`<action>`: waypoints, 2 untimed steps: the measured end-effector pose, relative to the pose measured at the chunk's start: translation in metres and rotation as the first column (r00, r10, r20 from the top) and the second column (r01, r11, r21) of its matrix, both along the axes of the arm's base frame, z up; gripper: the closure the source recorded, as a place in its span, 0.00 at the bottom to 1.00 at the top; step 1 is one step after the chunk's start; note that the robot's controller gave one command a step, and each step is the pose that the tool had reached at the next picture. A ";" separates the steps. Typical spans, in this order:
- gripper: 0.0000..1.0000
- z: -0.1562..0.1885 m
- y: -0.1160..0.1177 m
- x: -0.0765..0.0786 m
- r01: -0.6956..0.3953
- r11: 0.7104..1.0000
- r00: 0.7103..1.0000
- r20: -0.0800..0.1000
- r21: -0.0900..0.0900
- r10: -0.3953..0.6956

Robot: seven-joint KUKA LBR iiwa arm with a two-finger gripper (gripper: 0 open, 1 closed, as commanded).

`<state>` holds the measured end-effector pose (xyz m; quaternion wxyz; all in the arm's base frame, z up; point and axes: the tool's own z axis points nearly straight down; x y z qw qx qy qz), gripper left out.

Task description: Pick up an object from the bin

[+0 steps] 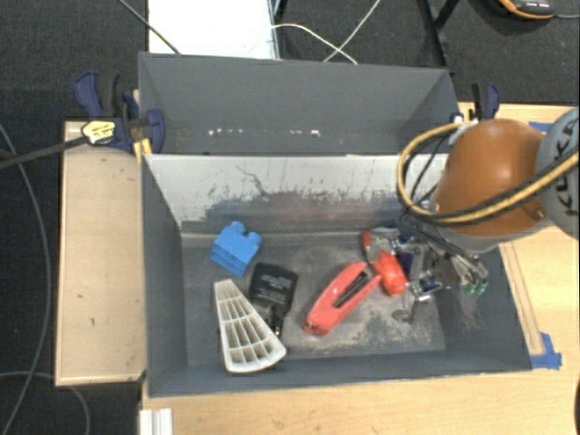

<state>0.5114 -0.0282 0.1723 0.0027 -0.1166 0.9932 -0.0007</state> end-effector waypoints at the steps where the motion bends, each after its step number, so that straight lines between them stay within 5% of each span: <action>1: 0.00 -0.024 0.084 0.035 -0.182 0.983 0.983 0.008 0.001 0.182; 2: 0.00 -0.072 -0.010 -0.003 -0.056 0.998 0.998 0.005 0.000 0.056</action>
Offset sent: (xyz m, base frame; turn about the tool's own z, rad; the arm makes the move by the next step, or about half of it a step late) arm -0.0140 -0.0361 -0.0836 -0.0230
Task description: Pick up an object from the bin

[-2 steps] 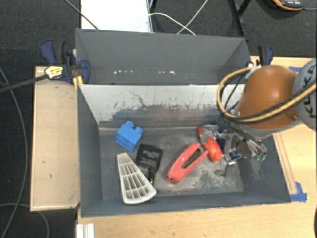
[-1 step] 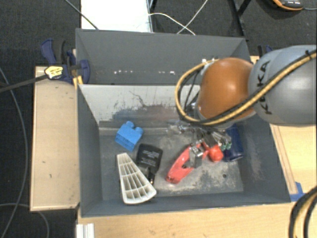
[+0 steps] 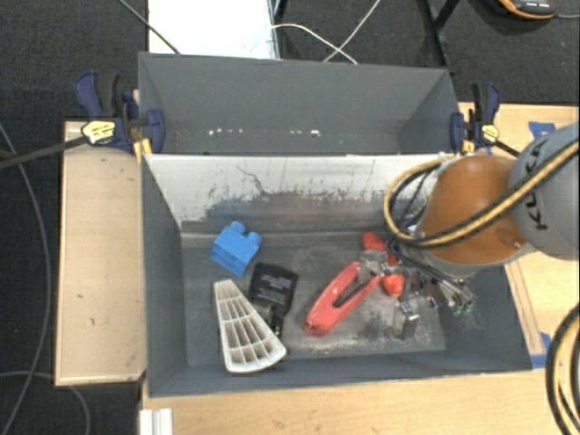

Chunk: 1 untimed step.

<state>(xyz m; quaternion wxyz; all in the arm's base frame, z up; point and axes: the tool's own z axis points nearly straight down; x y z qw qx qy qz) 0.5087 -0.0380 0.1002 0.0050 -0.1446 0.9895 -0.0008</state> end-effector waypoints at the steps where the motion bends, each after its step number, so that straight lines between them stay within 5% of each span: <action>1: 1.00 -0.016 0.072 -0.024 -0.122 0.993 0.992 0.024 0.006 0.122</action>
Offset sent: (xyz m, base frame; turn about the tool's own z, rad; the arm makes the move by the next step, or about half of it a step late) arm 0.0000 0.0000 0.0000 0.0000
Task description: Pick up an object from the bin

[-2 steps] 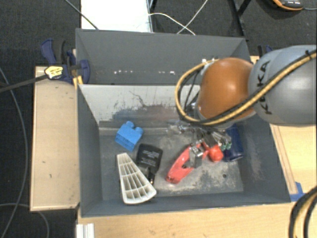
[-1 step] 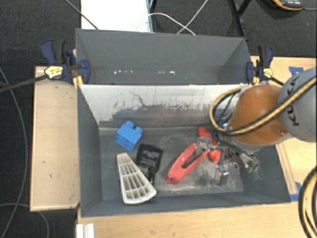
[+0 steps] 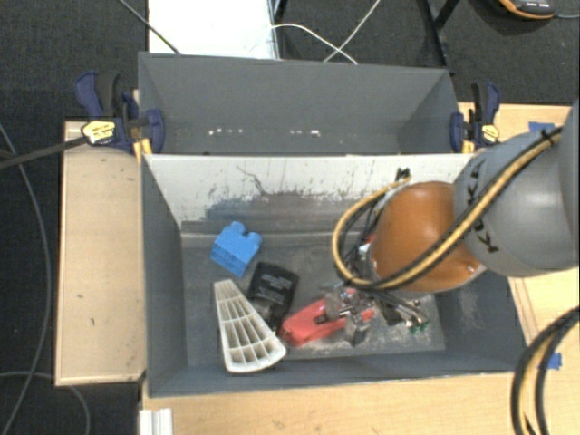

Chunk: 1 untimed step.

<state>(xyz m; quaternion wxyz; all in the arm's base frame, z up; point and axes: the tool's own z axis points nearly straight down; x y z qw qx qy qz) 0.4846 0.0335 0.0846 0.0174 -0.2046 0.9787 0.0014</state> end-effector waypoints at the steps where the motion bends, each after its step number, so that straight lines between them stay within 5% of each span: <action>1: 1.00 0.000 0.000 0.000 -0.002 1.000 1.000 0.000 0.000 0.002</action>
Offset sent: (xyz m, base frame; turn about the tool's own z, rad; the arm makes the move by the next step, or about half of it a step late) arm -0.0012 0.0027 -0.0117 -0.0058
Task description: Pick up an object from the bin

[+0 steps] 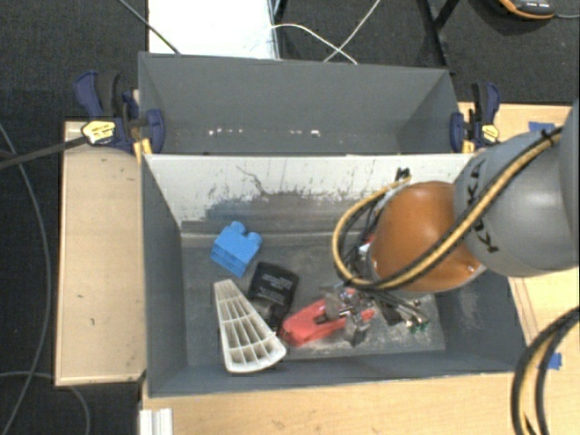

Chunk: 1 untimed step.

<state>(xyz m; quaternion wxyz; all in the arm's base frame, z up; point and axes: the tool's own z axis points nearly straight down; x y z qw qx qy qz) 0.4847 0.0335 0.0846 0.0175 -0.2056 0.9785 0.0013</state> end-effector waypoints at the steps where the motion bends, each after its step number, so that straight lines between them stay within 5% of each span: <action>1: 1.00 -0.005 0.002 0.003 -0.006 1.000 1.000 0.007 -0.001 0.006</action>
Offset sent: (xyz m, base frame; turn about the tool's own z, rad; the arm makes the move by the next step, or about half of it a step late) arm 0.0257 0.0038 0.1524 0.0371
